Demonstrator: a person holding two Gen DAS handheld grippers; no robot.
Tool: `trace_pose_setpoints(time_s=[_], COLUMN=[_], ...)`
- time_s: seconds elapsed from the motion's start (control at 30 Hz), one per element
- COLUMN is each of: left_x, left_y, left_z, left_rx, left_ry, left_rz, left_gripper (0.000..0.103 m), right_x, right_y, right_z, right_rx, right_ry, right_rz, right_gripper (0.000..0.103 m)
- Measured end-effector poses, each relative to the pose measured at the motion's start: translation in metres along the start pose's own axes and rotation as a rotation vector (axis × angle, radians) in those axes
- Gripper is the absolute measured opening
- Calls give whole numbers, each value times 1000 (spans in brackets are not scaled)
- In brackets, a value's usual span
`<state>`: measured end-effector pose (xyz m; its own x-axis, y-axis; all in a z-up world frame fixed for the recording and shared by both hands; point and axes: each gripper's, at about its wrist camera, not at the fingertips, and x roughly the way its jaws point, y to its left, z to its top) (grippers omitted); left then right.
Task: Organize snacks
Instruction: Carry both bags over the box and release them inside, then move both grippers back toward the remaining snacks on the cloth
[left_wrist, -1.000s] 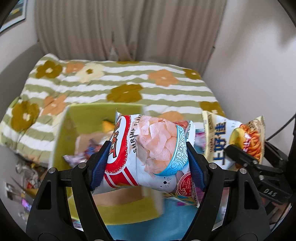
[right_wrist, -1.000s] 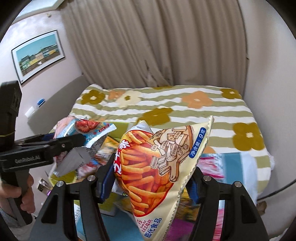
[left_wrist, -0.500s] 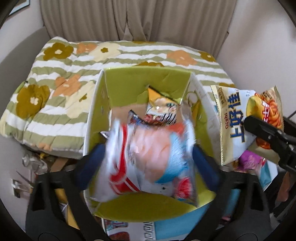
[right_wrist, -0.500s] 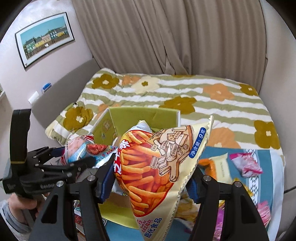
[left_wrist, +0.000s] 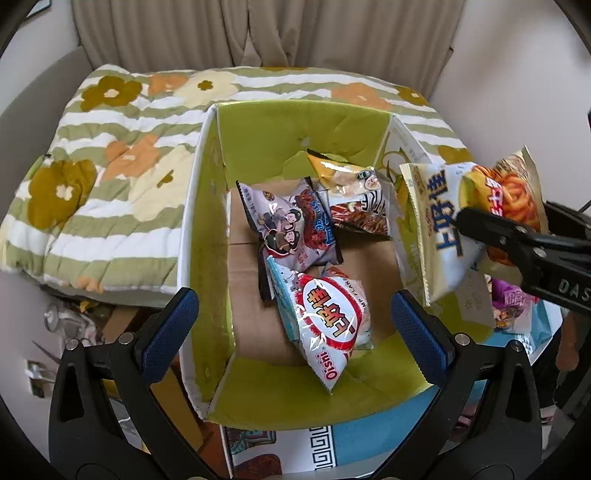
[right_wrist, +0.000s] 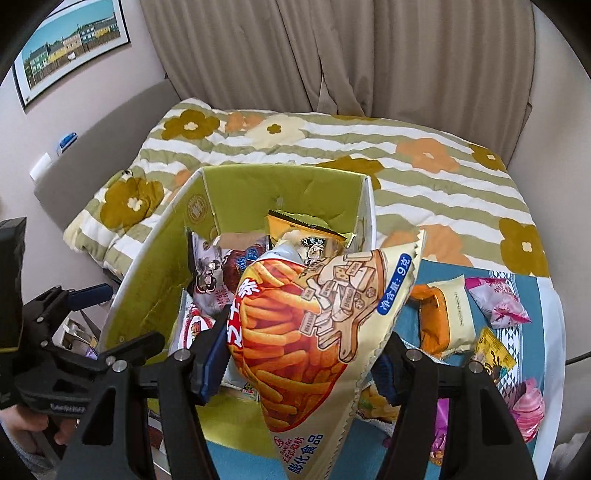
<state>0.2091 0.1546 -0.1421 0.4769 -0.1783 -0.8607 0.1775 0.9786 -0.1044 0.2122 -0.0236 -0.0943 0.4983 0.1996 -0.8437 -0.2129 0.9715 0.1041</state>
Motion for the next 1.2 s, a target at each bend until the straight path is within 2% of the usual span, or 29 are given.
trace_pose_setpoints(time_s=[0.33, 0.4, 0.43, 0.47, 0.6, 0.8, 1.2], left_x=[8, 10, 11, 11, 14, 10, -39], left_y=[4, 5, 6, 6, 7, 6, -3], left_z=[-2, -4, -4, -5, -8, -7, 0], left_rx=[-30, -36, -37, -38, -45, -42, -34], left_ry=[9, 13, 15, 18, 31, 23, -52], left_rz=[7, 6, 7, 10, 9, 4, 17], left_gripper=[103, 103, 103, 103, 103, 103, 103], right_x=[32, 34, 34, 32, 27, 20, -29], right_y=[8, 8, 8, 7, 4, -1, 4], right_z=[6, 5, 5, 4, -1, -6, -7], right_rx=[-28, -21, -15, -9, -18, -5, 35], right_ry=[43, 32, 24, 10, -27, -35, -98], right_rz=[-16, -13, -13, -18, -30, -19, -20], right_gripper=[64, 76, 90, 98, 99, 99, 99])
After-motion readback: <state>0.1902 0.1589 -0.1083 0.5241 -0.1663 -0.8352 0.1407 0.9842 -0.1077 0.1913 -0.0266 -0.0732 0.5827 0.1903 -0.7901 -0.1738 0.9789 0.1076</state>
